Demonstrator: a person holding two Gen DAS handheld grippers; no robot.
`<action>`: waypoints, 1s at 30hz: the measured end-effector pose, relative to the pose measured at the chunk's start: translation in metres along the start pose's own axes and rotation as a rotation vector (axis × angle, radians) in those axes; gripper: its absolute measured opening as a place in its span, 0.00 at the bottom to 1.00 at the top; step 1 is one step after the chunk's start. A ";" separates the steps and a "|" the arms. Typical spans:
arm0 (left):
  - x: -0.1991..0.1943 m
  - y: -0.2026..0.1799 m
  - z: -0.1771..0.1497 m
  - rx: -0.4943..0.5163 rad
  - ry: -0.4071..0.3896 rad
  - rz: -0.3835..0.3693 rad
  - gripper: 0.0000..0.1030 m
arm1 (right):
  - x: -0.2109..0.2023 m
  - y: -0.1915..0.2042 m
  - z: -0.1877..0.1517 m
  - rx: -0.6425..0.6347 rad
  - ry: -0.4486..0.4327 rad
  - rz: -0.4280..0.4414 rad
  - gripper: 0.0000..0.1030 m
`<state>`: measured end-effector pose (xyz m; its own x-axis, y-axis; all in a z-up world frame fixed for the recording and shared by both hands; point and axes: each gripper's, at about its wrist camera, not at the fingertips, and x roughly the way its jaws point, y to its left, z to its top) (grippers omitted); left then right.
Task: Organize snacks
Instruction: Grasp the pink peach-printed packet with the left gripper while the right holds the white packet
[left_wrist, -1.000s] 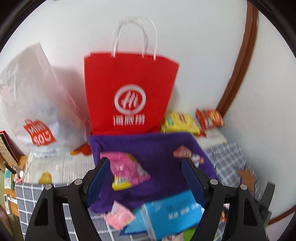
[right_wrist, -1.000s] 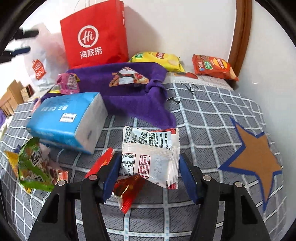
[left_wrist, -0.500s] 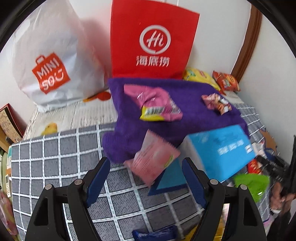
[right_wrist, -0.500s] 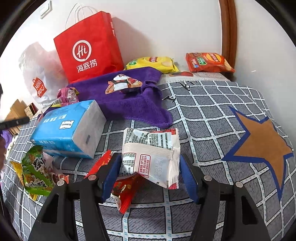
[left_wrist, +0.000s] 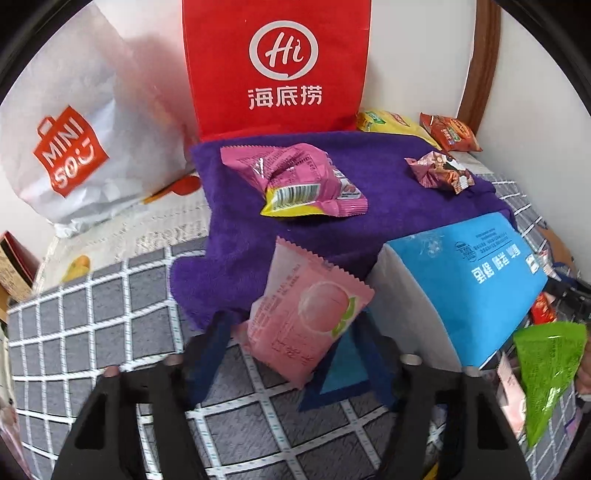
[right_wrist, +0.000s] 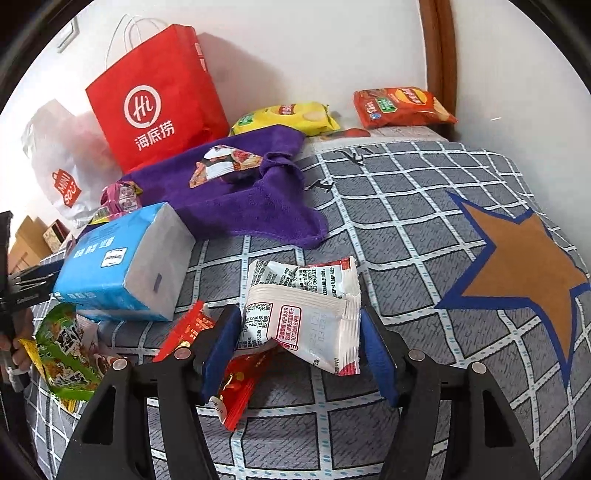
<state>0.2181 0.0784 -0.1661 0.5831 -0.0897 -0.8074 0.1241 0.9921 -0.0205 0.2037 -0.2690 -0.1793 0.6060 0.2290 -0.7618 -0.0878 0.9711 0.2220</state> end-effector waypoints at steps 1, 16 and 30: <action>0.000 0.000 -0.001 -0.009 0.004 -0.015 0.41 | 0.000 -0.001 0.000 0.005 0.000 0.007 0.63; -0.029 0.007 -0.012 -0.150 -0.042 -0.212 0.37 | 0.000 -0.010 0.002 0.065 -0.005 0.012 0.62; -0.038 0.010 -0.016 -0.212 -0.041 -0.299 0.37 | 0.000 -0.012 0.003 0.073 0.007 0.010 0.62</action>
<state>0.1846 0.0928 -0.1452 0.5786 -0.3773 -0.7231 0.1267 0.9174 -0.3773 0.2067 -0.2812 -0.1803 0.5998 0.2392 -0.7635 -0.0360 0.9614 0.2729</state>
